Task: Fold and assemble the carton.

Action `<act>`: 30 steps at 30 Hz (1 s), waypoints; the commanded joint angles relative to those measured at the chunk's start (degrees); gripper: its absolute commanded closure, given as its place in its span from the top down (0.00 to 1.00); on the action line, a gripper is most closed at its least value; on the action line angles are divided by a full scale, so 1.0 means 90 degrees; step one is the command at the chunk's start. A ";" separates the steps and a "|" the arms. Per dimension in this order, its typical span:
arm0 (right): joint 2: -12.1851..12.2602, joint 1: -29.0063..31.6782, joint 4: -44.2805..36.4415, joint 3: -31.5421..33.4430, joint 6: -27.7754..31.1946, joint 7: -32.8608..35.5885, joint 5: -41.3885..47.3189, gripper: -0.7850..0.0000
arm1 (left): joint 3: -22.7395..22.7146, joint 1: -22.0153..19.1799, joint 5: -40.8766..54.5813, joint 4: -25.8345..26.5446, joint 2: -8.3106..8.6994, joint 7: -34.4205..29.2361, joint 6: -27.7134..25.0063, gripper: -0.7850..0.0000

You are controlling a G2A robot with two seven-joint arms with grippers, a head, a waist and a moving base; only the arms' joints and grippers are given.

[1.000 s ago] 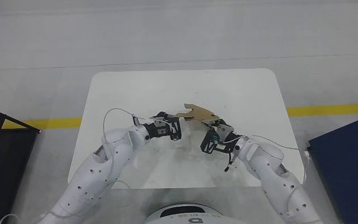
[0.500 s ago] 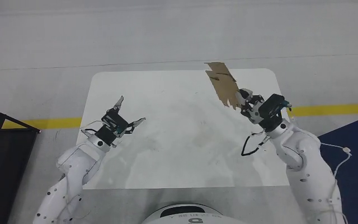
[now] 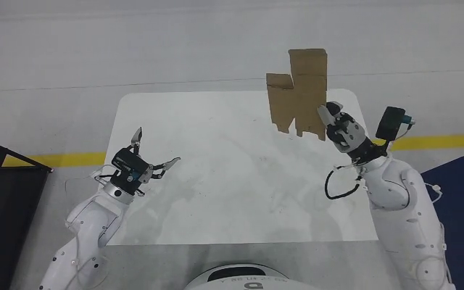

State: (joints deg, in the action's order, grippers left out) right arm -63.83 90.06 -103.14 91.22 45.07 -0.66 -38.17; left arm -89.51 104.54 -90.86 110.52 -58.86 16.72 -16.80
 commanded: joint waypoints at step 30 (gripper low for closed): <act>0.0124 -0.0176 -0.0716 -0.0974 -0.3608 0.4659 1.1521 0.00 | 0.0000 0.0000 0.0000 0.0000 0.0000 0.0000 0.0000 1.00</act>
State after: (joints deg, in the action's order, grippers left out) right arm -62.70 88.23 -109.20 82.86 19.23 37.41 46.82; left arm -89.51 104.54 -90.86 110.51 -58.86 16.73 -16.80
